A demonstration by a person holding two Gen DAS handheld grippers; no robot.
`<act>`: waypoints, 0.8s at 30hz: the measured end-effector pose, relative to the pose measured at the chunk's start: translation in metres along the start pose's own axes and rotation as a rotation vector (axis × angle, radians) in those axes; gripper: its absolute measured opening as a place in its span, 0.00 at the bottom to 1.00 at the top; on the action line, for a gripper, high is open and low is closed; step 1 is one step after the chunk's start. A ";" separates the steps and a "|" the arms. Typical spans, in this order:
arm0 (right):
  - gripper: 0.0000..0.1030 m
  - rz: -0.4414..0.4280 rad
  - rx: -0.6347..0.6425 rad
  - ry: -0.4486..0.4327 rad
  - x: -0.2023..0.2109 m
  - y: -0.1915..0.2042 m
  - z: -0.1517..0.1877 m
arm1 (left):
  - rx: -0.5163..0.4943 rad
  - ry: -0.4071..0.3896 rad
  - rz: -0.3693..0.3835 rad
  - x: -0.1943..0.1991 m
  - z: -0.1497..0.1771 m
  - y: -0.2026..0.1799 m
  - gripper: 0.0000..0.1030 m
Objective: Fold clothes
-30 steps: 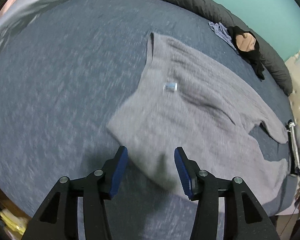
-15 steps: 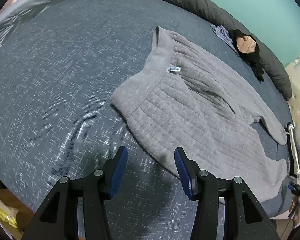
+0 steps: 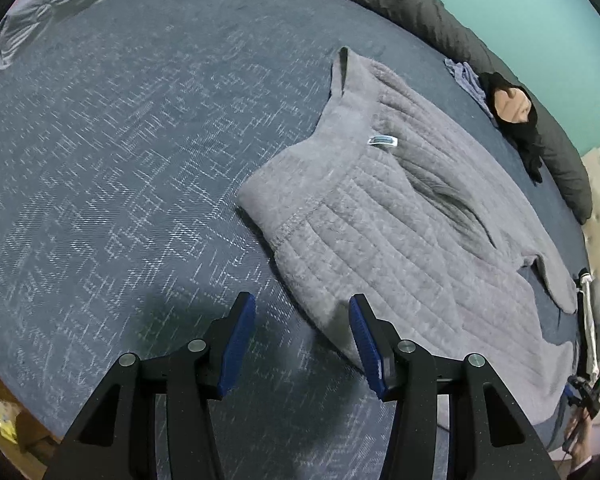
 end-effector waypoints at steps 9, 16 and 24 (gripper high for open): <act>0.46 -0.023 -0.018 0.002 -0.004 0.003 -0.003 | 0.023 -0.010 0.021 -0.023 0.000 -0.001 0.44; 0.07 0.007 0.022 -0.047 0.005 0.007 -0.005 | -0.009 -0.028 0.014 -0.017 -0.008 -0.008 0.04; 0.04 0.022 0.065 -0.130 0.058 0.005 -0.025 | 0.012 -0.132 0.017 0.034 -0.027 0.007 0.03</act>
Point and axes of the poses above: each gripper's, at about its wrist camera, not at the fingertips, and x roughly against the way its jaws point, y to its left, z to its underside, the point moved 7 cm from there along -x, roughly the way its jaws point, and after that the axes turned 2 degrees about -x, right-handed, at the moved point
